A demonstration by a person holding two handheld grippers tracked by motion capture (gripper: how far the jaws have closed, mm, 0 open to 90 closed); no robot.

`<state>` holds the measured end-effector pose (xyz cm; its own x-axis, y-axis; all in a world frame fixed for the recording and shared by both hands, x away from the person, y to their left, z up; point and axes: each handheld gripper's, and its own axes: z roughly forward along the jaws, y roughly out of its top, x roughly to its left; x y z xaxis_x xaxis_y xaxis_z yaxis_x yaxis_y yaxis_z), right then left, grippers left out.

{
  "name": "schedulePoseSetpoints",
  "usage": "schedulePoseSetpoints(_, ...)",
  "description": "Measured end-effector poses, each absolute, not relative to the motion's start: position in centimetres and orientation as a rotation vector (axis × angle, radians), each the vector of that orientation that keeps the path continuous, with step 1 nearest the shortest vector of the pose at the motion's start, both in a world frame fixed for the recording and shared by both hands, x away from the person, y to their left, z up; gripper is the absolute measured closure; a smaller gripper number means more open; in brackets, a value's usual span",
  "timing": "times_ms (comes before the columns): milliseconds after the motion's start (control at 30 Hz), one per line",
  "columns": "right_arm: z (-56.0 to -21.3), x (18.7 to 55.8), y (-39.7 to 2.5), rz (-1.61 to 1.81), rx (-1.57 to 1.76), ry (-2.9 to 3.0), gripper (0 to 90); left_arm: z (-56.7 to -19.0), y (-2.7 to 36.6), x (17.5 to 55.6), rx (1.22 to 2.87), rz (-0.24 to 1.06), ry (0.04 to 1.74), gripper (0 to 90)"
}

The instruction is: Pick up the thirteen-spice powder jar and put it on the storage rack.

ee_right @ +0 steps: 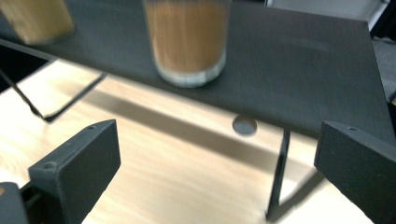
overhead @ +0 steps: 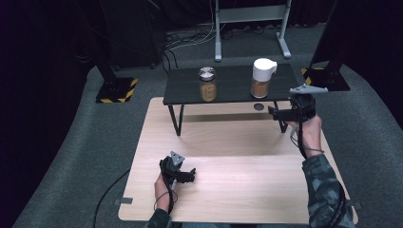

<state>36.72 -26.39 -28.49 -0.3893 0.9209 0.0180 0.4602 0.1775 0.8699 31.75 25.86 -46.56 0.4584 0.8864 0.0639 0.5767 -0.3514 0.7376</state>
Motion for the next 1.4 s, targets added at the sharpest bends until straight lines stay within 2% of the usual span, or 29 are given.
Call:
schedulePoseSetpoints(567,-35.3,28.2,-29.5,1.113,1.429,1.910,0.0,-46.6,25.8,31.7,2.061,0.618,1.215,1.5)
schedulePoseSetpoints(933,-39.4,26.4,-30.8,1.096,1.546,1.913,0.0,-46.6,25.8,31.7,2.063,0.624,1.211,1.5)
schedulePoseSetpoints(1400,-42.0,26.0,-31.7,1.096,1.602,1.939,0.0,-46.6,25.7,31.6,2.062,0.629,1.210,1.4)
